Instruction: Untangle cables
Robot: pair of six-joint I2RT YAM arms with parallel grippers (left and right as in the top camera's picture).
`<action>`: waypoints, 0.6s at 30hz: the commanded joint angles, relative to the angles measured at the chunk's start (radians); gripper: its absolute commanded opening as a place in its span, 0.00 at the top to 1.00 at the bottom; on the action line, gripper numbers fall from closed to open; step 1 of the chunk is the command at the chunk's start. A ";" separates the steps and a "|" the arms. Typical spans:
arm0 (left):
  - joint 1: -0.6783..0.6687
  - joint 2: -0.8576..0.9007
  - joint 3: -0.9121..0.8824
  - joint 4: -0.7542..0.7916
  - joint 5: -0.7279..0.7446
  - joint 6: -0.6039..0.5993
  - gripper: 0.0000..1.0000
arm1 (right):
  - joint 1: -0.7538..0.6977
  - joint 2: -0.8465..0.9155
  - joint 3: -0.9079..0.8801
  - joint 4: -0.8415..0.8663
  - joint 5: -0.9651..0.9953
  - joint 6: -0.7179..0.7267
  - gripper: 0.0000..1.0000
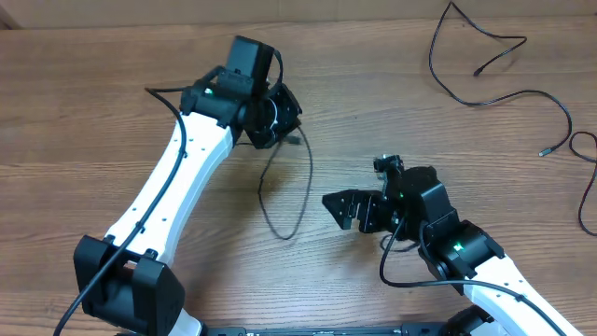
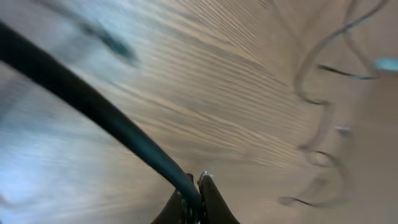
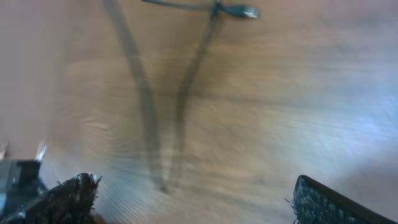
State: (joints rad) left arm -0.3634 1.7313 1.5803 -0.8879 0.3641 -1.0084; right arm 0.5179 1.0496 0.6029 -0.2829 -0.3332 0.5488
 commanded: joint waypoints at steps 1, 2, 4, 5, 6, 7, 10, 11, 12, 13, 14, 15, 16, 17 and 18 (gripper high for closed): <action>0.004 -0.015 0.019 -0.006 0.185 -0.165 0.96 | 0.005 0.020 -0.002 0.098 -0.046 -0.109 0.00; 0.004 -0.015 0.019 -0.006 0.204 -0.171 0.96 | 0.005 0.032 -0.002 0.132 -0.046 -0.109 0.00; 0.003 -0.015 0.019 -0.006 0.251 -0.170 0.96 | 0.005 0.072 -0.002 0.211 -0.046 -0.109 0.00; 0.003 -0.015 0.019 -0.008 0.276 -0.167 0.96 | 0.005 0.100 -0.002 0.251 -0.046 -0.110 0.01; 0.003 -0.015 0.019 -0.015 0.310 -0.162 0.96 | 0.005 0.133 -0.002 0.300 -0.045 -0.110 0.04; 0.002 -0.015 0.019 -0.020 0.325 -0.156 0.96 | 0.005 0.154 -0.002 0.330 -0.046 -0.110 0.06; 0.000 -0.015 0.019 -0.024 0.370 -0.094 0.96 | 0.005 0.237 -0.002 0.425 -0.046 -0.113 0.37; 0.000 -0.015 0.019 -0.024 0.369 -0.059 0.96 | 0.005 0.258 -0.002 0.446 -0.046 -0.113 0.55; 0.000 -0.015 0.019 -0.024 0.369 -0.011 0.96 | 0.002 0.270 -0.002 0.455 -0.046 -0.113 0.75; 0.003 -0.015 0.019 -0.024 0.367 0.046 0.96 | -0.005 0.273 -0.002 0.458 -0.046 -0.112 0.90; 0.004 -0.015 0.019 -0.027 0.360 0.117 0.96 | -0.014 0.272 -0.001 0.459 -0.046 -0.112 0.96; 0.004 -0.015 0.019 -0.030 0.352 0.175 0.96 | -0.023 0.266 0.000 0.459 -0.046 -0.111 0.96; 0.005 -0.015 0.019 -0.037 0.328 0.260 0.95 | -0.042 0.255 0.003 0.459 -0.046 -0.111 0.96; 0.005 -0.015 0.019 -0.045 0.310 0.303 0.87 | -0.056 0.245 0.006 0.457 -0.046 -0.111 0.96; 0.005 -0.015 0.019 -0.063 0.269 0.364 0.72 | -0.079 0.230 0.012 0.453 -0.047 -0.111 0.96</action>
State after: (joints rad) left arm -0.3618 1.7306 1.5829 -0.9264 0.6758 -0.8886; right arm 0.4877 1.3209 0.6018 0.1623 -0.3820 0.4442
